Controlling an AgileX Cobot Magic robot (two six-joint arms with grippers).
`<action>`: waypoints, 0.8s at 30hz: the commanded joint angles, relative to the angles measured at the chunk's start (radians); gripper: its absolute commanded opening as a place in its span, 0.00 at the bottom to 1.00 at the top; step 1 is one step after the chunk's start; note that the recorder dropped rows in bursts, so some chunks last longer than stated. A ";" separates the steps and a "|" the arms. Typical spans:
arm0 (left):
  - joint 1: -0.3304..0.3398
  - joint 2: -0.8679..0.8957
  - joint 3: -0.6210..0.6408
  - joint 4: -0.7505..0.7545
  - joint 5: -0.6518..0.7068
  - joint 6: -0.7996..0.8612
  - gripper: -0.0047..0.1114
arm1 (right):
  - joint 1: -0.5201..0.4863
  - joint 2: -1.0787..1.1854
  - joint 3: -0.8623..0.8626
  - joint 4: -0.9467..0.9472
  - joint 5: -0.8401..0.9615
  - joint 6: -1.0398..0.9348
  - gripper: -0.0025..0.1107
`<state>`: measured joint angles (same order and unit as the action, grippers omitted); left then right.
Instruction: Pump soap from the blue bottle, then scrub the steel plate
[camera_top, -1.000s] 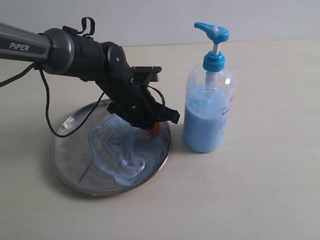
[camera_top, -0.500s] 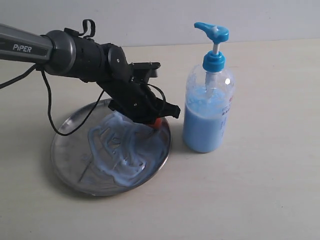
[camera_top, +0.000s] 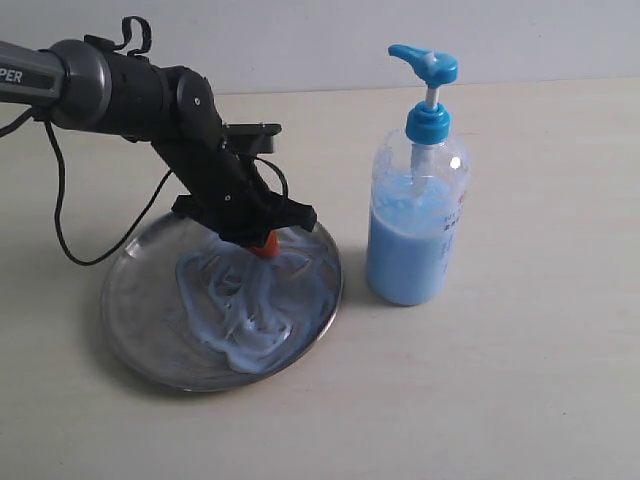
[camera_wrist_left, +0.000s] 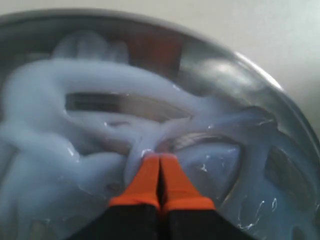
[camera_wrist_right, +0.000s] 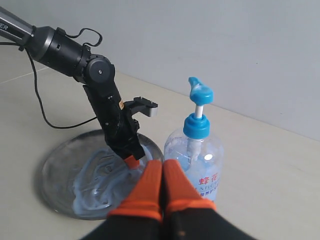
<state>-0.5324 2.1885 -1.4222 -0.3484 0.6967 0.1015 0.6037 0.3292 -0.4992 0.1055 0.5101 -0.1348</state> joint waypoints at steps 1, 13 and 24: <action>-0.007 0.017 0.011 0.020 0.087 -0.001 0.04 | 0.000 -0.004 0.005 0.000 -0.006 0.005 0.02; -0.015 0.020 0.011 -0.138 -0.005 0.054 0.04 | 0.000 -0.004 0.005 0.000 -0.005 0.005 0.02; -0.015 0.021 0.011 -0.176 -0.018 0.070 0.04 | 0.000 -0.004 0.005 0.000 -0.005 0.005 0.02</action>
<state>-0.5438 2.1963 -1.4222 -0.5109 0.6630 0.1524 0.6037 0.3292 -0.4992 0.1055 0.5101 -0.1348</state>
